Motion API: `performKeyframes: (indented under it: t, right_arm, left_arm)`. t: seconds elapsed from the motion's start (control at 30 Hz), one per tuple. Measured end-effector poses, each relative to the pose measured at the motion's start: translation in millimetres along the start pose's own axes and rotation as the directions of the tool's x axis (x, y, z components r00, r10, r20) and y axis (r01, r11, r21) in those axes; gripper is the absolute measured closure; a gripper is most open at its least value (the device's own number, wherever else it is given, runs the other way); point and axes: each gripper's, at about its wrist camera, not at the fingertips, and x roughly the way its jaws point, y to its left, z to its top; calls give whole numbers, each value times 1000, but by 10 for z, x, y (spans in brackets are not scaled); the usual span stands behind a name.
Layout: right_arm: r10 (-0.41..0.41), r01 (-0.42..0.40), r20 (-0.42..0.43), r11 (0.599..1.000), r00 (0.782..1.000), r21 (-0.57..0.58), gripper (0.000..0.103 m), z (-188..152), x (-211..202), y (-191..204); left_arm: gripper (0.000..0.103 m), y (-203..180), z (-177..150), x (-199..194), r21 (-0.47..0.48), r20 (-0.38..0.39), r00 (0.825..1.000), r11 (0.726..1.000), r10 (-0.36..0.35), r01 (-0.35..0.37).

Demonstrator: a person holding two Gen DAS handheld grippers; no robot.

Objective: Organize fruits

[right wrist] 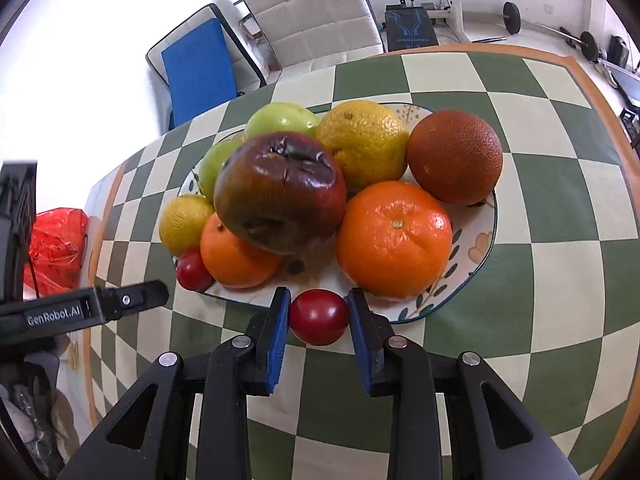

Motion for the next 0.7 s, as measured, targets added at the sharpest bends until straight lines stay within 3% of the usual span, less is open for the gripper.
performKeyframes:
  t: [0.13, 0.37, 0.4, 0.5, 0.53, 0.63, 0.7]
  right_arm:
    - [25, -26, 13, 998, 1000, 53, 63, -94, -94, -44]
    - [67, -66, -18, 997, 998, 40, 61, -327, -321, -53]
    - [47, -47, -39, 999, 998, 9, 57, -415, -315, -7]
    - [-40, 34, -88, 997, 995, -65, 56, -610, -128, 82]
    - [-71, 66, -54, 994, 996, -92, 56, -631, -129, 109]
    - [-153, 145, -55, 981, 987, -132, 59, -625, -79, 118]
    - [-156, 147, -60, 979, 986, -138, 60, -648, -88, 76]
  left_arm:
    - [5, -9, -40, -50, -4, 21, 1000, 1000, 13, -13]
    - [5, 63, -277, -122, 37, 82, 992, 994, 96, -100]
    - [5, 66, -299, -98, 39, 77, 992, 994, 102, -105]
    - [5, 121, -356, -69, 34, 61, 992, 993, 111, -114]
    - [5, 130, -372, -66, 31, 59, 992, 993, 110, -112]
    - [5, 116, -357, -37, 30, 56, 993, 994, 102, -104]
    - [5, 96, -350, -58, 33, 61, 993, 994, 98, -100]
